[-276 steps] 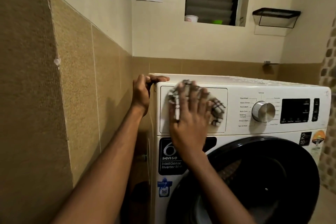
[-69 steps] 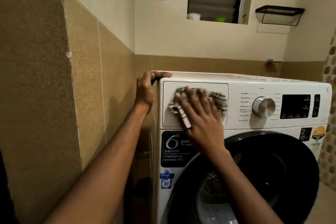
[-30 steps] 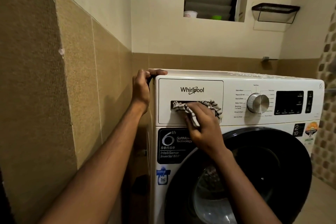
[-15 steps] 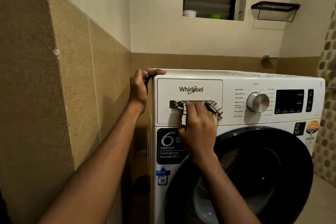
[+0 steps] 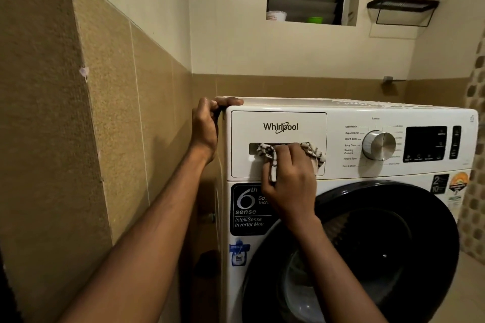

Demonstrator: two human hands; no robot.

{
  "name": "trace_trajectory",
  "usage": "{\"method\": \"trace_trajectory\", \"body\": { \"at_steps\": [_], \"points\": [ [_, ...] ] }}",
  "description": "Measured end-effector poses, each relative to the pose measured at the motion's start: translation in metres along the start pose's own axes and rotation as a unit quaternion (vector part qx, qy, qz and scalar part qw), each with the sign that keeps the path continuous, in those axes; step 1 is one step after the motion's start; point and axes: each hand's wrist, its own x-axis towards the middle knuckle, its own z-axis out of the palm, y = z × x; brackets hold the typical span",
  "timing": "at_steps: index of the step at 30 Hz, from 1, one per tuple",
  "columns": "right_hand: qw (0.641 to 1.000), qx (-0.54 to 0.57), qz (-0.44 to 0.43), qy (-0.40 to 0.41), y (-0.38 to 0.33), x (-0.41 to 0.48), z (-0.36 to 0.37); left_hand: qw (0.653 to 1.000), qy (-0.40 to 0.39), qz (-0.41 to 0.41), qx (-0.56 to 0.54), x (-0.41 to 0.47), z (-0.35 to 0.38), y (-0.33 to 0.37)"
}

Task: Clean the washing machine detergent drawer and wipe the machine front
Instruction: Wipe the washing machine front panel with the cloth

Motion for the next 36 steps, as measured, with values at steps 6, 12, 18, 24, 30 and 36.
{"method": "trace_trajectory", "body": {
  "at_steps": [6, 12, 18, 24, 30, 36],
  "points": [
    [0.986, 0.164, -0.006, -0.024, -0.009, 0.01, -0.004, 1.0, 0.001, 0.001, -0.002, 0.0, 0.001, 0.002],
    [0.999, -0.027, 0.037, 0.023, -0.011, -0.001, 0.01, 1.0, 0.002, 0.005, 0.001, -0.001, 0.001, 0.001],
    [0.998, 0.056, -0.004, -0.04, -0.022, -0.011, 0.01, 1.0, -0.001, -0.02, -0.014, 0.0, 0.0, 0.002],
    [0.999, -0.024, 0.033, -0.02, -0.003, -0.008, 0.004, 1.0, 0.004, -0.015, -0.018, 0.0, 0.0, 0.001],
    [0.993, 0.103, 0.028, -0.039, -0.006, -0.005, 0.0, 1.0, -0.003, -0.013, -0.026, 0.001, -0.001, 0.0],
    [0.995, 0.076, 0.058, -0.019, -0.028, -0.013, 0.01, 0.999, -0.006, -0.012, -0.037, 0.002, -0.001, -0.001]
  ]
}}
